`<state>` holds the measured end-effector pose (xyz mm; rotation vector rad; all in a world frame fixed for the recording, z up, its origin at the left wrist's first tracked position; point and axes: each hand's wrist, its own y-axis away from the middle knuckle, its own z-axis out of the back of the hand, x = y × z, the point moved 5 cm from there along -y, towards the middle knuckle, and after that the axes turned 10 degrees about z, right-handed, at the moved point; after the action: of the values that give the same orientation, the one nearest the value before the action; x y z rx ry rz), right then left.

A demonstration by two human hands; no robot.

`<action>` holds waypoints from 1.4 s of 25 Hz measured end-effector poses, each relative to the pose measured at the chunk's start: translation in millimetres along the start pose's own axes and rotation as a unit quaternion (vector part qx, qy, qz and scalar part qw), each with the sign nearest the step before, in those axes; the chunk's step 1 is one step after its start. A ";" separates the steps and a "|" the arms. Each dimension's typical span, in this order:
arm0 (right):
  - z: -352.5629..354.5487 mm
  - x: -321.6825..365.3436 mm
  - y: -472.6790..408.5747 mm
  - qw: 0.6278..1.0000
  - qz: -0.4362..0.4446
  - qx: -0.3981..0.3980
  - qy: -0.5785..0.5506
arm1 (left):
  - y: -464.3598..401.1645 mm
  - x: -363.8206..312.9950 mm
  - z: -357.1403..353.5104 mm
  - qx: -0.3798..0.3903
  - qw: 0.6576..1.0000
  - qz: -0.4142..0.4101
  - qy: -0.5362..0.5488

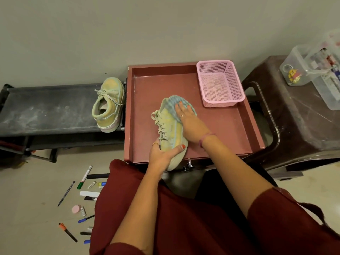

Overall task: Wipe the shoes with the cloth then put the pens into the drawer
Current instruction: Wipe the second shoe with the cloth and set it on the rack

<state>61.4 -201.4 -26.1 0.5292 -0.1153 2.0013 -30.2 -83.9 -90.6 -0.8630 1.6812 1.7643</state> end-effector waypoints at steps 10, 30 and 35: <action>5.6 -24.8 -24.9 0.993 -0.066 -0.042 -0.088 | 2.5 1.5 -9.2 -0.067 0.997 0.009 -0.030; -20.1 28.7 47.3 0.986 0.122 0.017 0.111 | 3.7 -1.0 -9.8 -0.053 0.996 -0.007 -0.075; -32.6 8.8 81.2 0.945 0.241 0.033 0.219 | 5.1 -2.3 -11.7 -0.046 0.994 -0.025 -0.095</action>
<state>-22.6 -223.0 -40.0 0.0832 0.1100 2.5611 -31.7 -95.9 -85.8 -0.7437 1.4544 1.8387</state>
